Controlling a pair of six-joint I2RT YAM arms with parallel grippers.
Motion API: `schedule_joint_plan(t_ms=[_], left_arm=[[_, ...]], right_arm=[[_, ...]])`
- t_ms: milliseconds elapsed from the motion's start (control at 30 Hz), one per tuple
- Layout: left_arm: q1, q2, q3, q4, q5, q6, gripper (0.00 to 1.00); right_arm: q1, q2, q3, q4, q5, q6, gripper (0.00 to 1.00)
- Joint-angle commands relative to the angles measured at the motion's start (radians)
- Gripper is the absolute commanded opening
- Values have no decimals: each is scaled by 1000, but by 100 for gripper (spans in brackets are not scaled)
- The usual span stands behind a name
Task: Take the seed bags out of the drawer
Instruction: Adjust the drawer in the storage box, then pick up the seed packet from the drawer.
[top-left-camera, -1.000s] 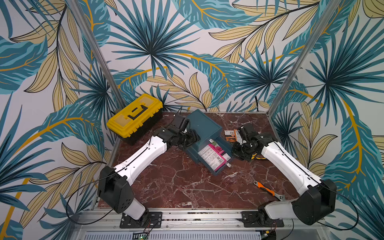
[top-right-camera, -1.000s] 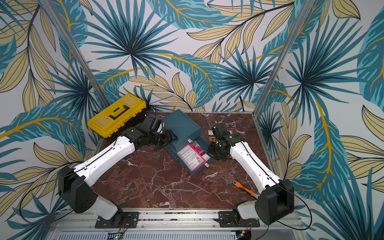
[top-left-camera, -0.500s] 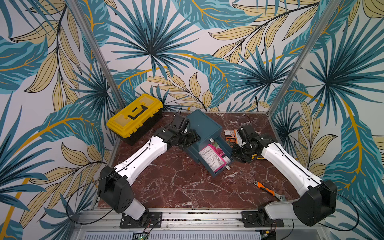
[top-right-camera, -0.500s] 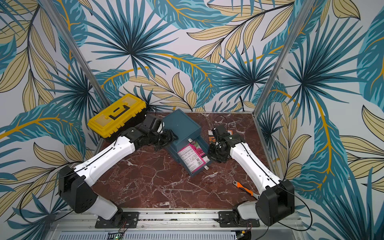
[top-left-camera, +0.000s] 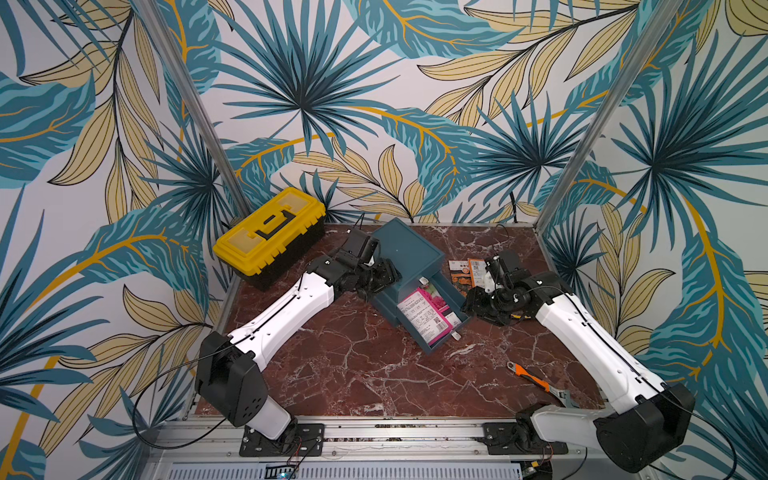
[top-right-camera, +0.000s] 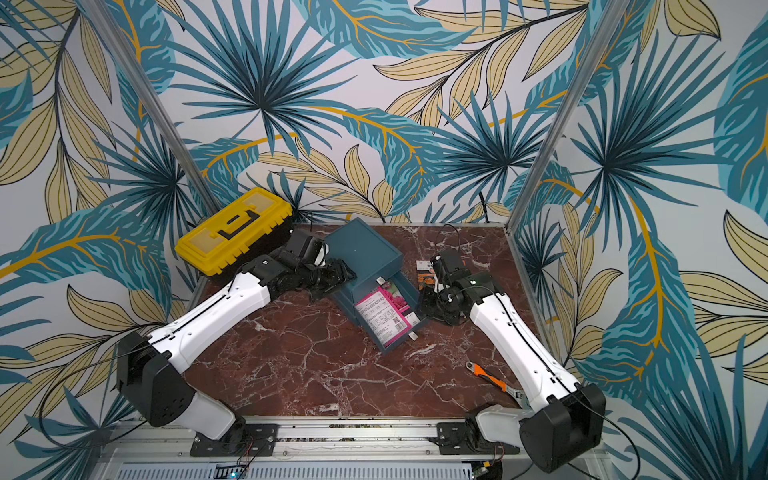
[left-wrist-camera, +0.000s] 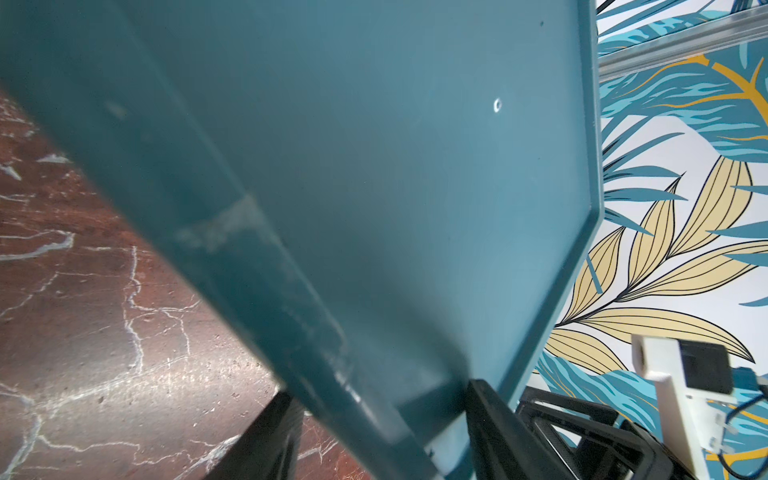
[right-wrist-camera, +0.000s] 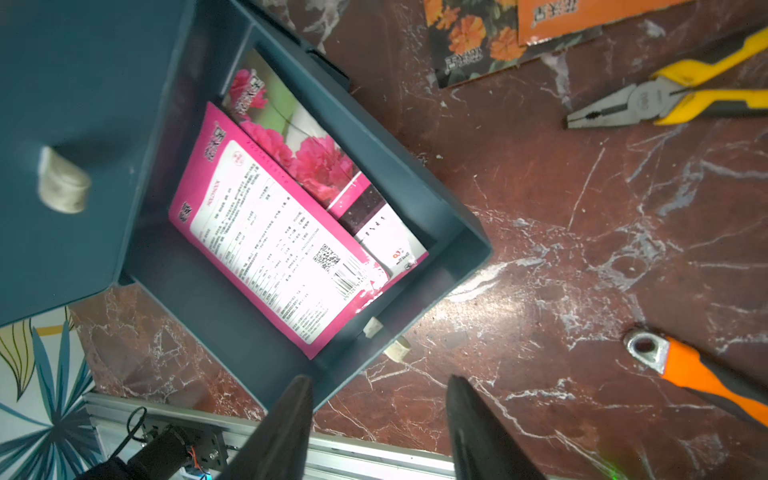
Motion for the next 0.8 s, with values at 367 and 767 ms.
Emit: schedule_joint_plan(t_ms=[367, 767], left_arm=[[73, -69, -59, -16, -6, 26, 65], [99, -63, -16, -52, 5, 48, 65]], right_arm=[[42, 255, 99, 180, -206, -231, 49], [59, 361, 58, 287, -172, -244, 49]])
